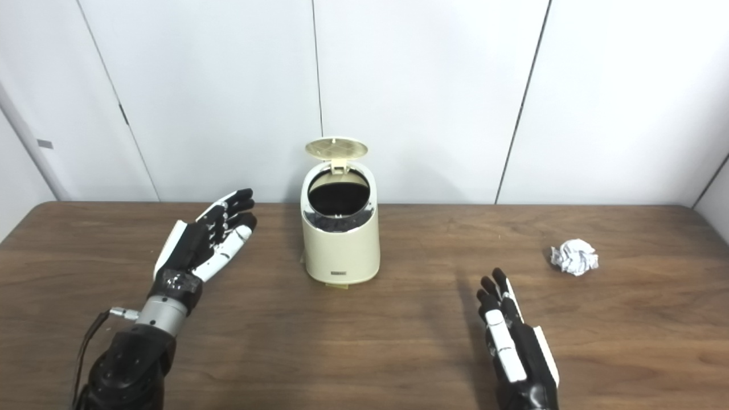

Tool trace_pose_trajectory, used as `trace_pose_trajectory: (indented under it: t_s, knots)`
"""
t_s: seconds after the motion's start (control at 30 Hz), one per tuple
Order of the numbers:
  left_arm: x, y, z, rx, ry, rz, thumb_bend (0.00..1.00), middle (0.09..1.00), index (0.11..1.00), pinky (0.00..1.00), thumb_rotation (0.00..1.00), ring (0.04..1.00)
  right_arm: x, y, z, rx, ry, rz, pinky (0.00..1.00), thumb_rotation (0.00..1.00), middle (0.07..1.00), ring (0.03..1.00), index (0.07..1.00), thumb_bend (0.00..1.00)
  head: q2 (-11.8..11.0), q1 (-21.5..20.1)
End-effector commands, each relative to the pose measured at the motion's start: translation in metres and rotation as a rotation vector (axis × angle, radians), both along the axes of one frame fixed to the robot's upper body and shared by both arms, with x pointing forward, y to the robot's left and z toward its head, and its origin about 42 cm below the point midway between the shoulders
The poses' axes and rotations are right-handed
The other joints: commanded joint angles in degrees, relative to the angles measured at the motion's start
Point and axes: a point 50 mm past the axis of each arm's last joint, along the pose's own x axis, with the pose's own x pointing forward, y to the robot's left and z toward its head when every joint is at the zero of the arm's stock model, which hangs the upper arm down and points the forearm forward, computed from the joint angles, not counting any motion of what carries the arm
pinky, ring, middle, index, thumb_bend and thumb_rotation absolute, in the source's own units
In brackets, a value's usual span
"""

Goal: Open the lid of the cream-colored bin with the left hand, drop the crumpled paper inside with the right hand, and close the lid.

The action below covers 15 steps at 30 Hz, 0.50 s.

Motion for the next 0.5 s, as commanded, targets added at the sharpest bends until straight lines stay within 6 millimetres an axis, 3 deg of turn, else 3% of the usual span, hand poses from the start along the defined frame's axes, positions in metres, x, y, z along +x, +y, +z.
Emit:
trace_pose_trajectory:
  t_s: [0.0, 0.27, 0.47]
  knots:
    - [0.003, 0.000, 0.016, 0.007, -0.079, 0.004, 0.47, 0.887, 0.918, 0.82, 0.57, 0.868, -0.006, 0.002, 0.005, 0.016, -0.046, 0.001, 1.00, 0.74, 0.973, 0.970, 1.000, 0.52, 0.06, -0.05]
    - [0.000, 0.004, 0.013, 0.002, -0.071, 0.014, 0.45, 0.876, 0.912, 0.81, 0.54, 0.863, -0.007, 0.002, 0.006, 0.020, -0.044, -0.005, 1.00, 0.73, 0.968, 0.966, 1.000, 0.52, 0.36, -0.40]
    - [-0.009, 0.012, 0.004, -0.008, -0.039, 0.021, 0.44, 0.884, 0.918, 0.85, 0.60, 0.889, -0.008, 0.002, 0.008, 0.021, -0.054, -0.002, 1.00, 0.73, 0.972, 0.967, 1.000, 0.52, 0.75, -0.68]
